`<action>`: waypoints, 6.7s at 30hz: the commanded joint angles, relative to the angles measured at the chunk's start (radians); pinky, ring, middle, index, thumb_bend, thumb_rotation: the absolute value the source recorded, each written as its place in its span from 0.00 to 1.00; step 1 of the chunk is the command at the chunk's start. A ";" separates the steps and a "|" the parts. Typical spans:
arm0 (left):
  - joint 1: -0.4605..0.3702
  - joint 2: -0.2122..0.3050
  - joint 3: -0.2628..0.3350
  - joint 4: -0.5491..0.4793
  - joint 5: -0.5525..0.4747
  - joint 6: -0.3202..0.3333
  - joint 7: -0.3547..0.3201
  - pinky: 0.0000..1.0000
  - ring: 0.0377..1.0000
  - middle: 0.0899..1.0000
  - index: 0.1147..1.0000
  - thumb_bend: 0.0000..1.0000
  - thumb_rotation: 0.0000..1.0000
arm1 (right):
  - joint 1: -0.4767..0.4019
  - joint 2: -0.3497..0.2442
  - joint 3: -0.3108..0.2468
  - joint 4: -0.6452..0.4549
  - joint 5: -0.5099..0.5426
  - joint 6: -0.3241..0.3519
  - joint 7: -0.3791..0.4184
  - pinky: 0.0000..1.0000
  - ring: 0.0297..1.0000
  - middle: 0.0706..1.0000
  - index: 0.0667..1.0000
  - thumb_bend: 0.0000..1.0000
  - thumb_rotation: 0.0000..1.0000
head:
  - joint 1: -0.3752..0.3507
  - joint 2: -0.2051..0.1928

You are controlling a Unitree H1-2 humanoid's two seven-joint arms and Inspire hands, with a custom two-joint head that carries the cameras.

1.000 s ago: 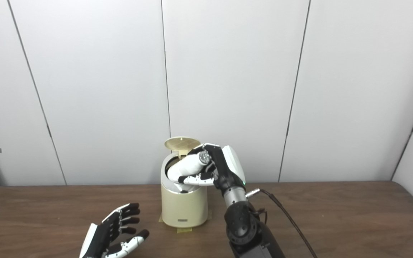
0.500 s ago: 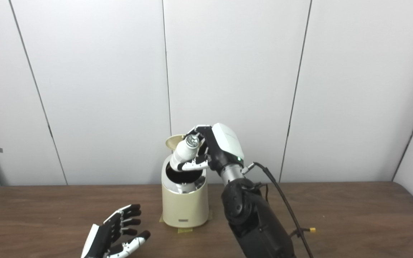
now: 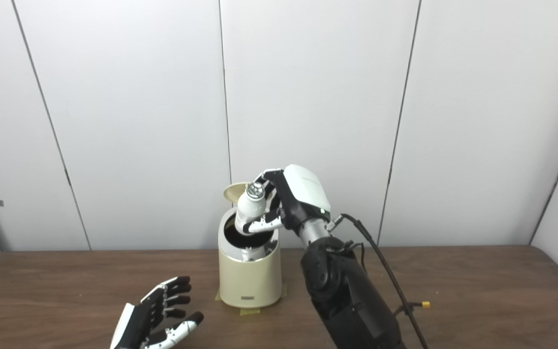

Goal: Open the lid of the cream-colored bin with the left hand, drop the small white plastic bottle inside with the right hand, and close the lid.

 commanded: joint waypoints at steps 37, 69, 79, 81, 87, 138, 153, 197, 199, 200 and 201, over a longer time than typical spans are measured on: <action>-0.020 -0.014 -0.008 -0.034 0.013 -0.004 0.007 0.64 0.71 0.75 0.77 0.64 0.13 | -0.012 -0.055 0.038 -0.022 -0.049 0.081 0.105 0.31 0.37 0.44 0.54 0.51 0.00 | 0.006 0.025; -0.018 -0.009 -0.013 -0.036 0.013 0.002 0.002 0.65 0.72 0.75 0.77 0.64 0.14 | -0.018 -0.074 0.072 -0.041 -0.094 0.154 0.191 0.38 0.51 0.64 0.73 0.90 0.20 | 0.003 0.029; -0.019 -0.009 -0.010 -0.034 0.006 0.002 0.000 0.65 0.72 0.76 0.77 0.63 0.12 | -0.017 -0.074 0.072 -0.045 -0.096 0.154 0.195 0.38 0.51 0.64 0.73 0.90 0.19 | 0.001 0.029; -0.019 -0.008 -0.010 -0.033 0.009 0.004 0.002 0.65 0.72 0.76 0.77 0.64 0.13 | -0.016 -0.075 0.072 -0.045 -0.096 0.150 0.191 0.38 0.51 0.63 0.73 0.90 0.19 | 0.001 0.029; -0.011 -0.008 -0.010 -0.047 0.014 0.007 0.004 0.65 0.72 0.76 0.77 0.64 0.12 | 0.001 -0.067 0.034 -0.086 -0.067 0.134 0.153 0.38 0.48 0.59 0.70 0.89 0.16 | 0.004 0.031; -0.038 0.036 0.031 -0.087 -0.035 -0.023 -0.024 0.65 0.73 0.77 0.79 0.67 0.19 | 0.437 0.021 -0.337 -0.014 0.609 -0.445 -0.026 0.55 0.52 0.69 0.74 0.82 0.14 | 0.041 0.022; -0.333 0.167 0.009 -0.106 0.020 0.070 -0.108 0.67 0.85 0.90 0.90 0.83 0.36 | 0.474 0.037 -0.342 -0.052 0.630 -0.434 -0.029 0.52 0.52 0.68 0.72 0.82 0.11 | 0.037 0.014; -0.656 0.230 -0.251 0.124 0.336 0.121 -0.265 0.91 0.97 0.80 0.75 0.91 0.54 | 0.489 0.055 -0.324 -0.068 0.623 -0.447 -0.026 0.42 0.48 0.66 0.71 0.77 0.07 | 0.005 -0.011; -0.653 0.235 -0.257 0.108 0.347 0.125 -0.276 0.90 0.98 0.80 0.75 0.90 0.53 | 0.492 0.052 -0.319 -0.071 0.618 -0.446 -0.023 0.40 0.48 0.66 0.72 0.76 0.07 | 0.003 -0.010; -0.651 0.237 -0.259 0.101 0.352 0.122 -0.279 0.90 0.98 0.80 0.75 0.90 0.53 | 0.493 0.052 -0.316 -0.073 0.612 -0.444 -0.024 0.40 0.48 0.66 0.72 0.75 0.07 | 0.003 -0.009; -0.650 0.239 -0.259 0.095 0.353 0.116 -0.281 0.89 0.97 0.80 0.74 0.90 0.53 | 0.494 0.052 -0.312 -0.076 0.606 -0.440 -0.026 0.41 0.48 0.65 0.71 0.76 0.09 | 0.003 -0.009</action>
